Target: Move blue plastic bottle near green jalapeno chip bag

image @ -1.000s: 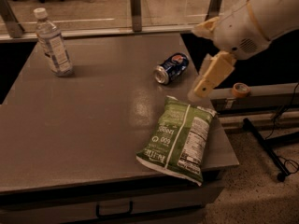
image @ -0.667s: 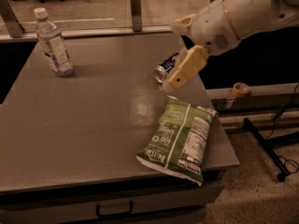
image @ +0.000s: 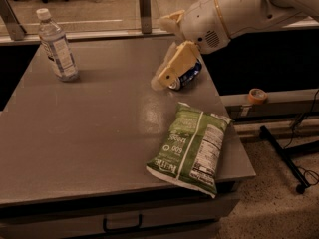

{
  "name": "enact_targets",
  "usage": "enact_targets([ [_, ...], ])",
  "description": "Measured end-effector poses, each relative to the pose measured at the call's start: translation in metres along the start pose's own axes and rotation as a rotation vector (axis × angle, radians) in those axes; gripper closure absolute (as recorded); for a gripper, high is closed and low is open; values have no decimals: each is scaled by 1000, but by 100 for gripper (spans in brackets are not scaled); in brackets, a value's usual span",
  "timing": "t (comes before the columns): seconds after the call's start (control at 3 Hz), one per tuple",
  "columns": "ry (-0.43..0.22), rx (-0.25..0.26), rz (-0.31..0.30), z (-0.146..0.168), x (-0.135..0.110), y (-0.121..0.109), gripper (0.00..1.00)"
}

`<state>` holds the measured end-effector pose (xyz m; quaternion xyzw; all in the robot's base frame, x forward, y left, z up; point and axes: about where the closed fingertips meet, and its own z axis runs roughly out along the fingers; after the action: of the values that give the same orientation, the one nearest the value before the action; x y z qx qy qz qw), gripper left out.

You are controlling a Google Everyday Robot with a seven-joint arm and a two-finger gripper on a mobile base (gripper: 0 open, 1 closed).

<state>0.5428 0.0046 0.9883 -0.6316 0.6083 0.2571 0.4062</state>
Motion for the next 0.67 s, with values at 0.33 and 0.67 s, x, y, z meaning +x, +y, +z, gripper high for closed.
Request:
enact_targets([
  [0.33, 0, 39, 29, 1, -4, 1, 0],
  [0.67, -25, 34, 13, 28, -20, -8, 0],
])
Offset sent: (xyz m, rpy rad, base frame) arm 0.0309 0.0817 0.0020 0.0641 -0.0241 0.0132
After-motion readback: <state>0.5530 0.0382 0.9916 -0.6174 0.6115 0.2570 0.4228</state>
